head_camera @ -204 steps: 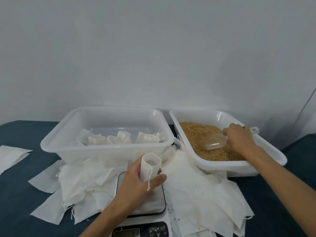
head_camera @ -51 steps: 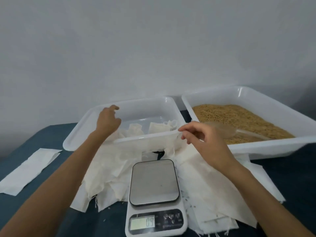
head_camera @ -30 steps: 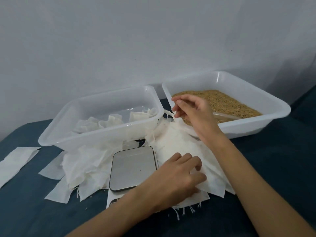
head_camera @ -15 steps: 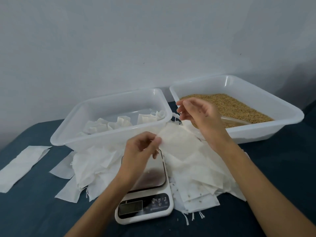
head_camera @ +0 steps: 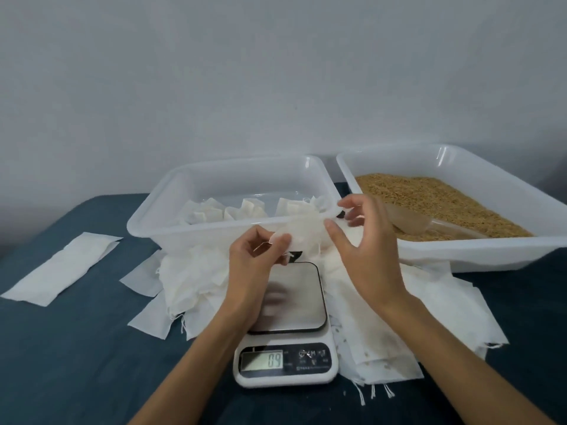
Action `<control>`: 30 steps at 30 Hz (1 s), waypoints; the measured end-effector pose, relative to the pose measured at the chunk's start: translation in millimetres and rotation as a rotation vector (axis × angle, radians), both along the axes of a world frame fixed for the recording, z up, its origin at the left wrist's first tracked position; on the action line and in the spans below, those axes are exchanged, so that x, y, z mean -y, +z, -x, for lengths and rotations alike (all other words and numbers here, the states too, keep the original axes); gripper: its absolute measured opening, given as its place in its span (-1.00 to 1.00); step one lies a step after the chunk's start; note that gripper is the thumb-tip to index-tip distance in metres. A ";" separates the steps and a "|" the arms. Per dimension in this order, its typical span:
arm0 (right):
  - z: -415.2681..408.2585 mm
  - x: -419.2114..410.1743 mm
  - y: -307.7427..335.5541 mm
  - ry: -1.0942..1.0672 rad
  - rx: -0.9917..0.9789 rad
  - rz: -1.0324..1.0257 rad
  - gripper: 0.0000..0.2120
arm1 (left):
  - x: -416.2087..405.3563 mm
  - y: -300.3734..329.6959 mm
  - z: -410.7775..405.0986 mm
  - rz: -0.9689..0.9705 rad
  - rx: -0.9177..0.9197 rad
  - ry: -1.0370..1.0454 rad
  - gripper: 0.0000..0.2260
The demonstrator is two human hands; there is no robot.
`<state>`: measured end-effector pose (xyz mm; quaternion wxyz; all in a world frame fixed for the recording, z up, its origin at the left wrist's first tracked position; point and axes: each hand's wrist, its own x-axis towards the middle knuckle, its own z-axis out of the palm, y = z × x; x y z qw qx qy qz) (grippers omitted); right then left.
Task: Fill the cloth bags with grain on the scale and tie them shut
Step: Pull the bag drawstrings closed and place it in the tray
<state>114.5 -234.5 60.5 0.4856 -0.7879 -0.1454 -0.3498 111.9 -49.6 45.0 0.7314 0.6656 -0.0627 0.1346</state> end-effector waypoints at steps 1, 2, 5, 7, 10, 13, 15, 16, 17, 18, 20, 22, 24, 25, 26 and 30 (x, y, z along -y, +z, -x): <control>2.8 -3.8 -0.1 0.022 0.045 -0.031 -0.83 | -0.6 -0.8 -0.1 -0.043 0.023 0.024 -0.76; 5.4 -7.8 0.1 0.095 0.025 -0.070 -0.85 | 0.3 -1.8 0.1 -0.076 0.046 0.032 -0.77; 11.3 -21.8 -1.1 0.318 -0.253 -0.154 -0.79 | 7.3 -4.4 3.6 -0.114 0.086 -0.017 -0.86; 11.8 -25.8 -5.1 0.369 -0.332 -0.174 -0.77 | 10.3 -6.7 4.7 -0.125 0.098 -0.062 -0.91; 7.1 -22.2 -7.6 0.373 -0.331 -0.253 -0.83 | 10.7 -8.3 4.9 -0.135 0.122 -0.103 -0.95; 3.1 -16.6 -8.8 0.357 -0.340 -0.295 -0.84 | 11.1 -7.0 5.7 -0.111 0.090 -0.148 -0.90; 2.6 -16.0 -9.1 0.356 -0.346 -0.302 -0.84 | 10.5 -6.4 6.2 -0.070 0.050 -0.186 -0.89; 2.6 -16.3 -9.0 0.357 -0.344 -0.302 -0.84 | 9.6 -6.4 5.9 -0.049 0.031 -0.196 -0.89; 2.9 -16.7 -9.3 0.362 -0.343 -0.301 -0.83 | 8.8 -6.0 5.6 -0.029 0.016 -0.199 -0.89; 3.0 -16.9 -10.1 0.367 -0.339 -0.297 -0.84 | 8.3 -6.1 5.3 -0.007 0.003 -0.200 -0.88; 3.1 -17.4 -11.0 0.357 -0.326 -0.288 -0.86 | 8.0 -5.9 4.9 0.040 -0.015 -0.185 -0.89; 3.4 -17.3 -11.1 0.330 -0.311 -0.302 -0.86 | 7.3 -5.3 4.7 0.061 -0.015 -0.135 -0.91; 4.6 -16.0 -9.1 0.294 -0.276 -0.313 -0.83 | 5.2 -4.7 3.9 0.052 0.008 -0.076 -0.91; 4.8 -14.6 -8.1 0.271 -0.250 -0.300 -0.82 | 3.9 -4.4 3.0 0.039 0.026 -0.047 -0.91; 4.8 -13.3 -7.3 0.250 -0.224 -0.270 -0.81 | 2.7 -4.0 2.4 0.027 0.046 -0.021 -0.91; 8.8 -16.2 -6.6 0.331 -0.292 -0.222 -0.91 | 3.3 -1.9 4.0 0.016 0.081 -0.042 -0.93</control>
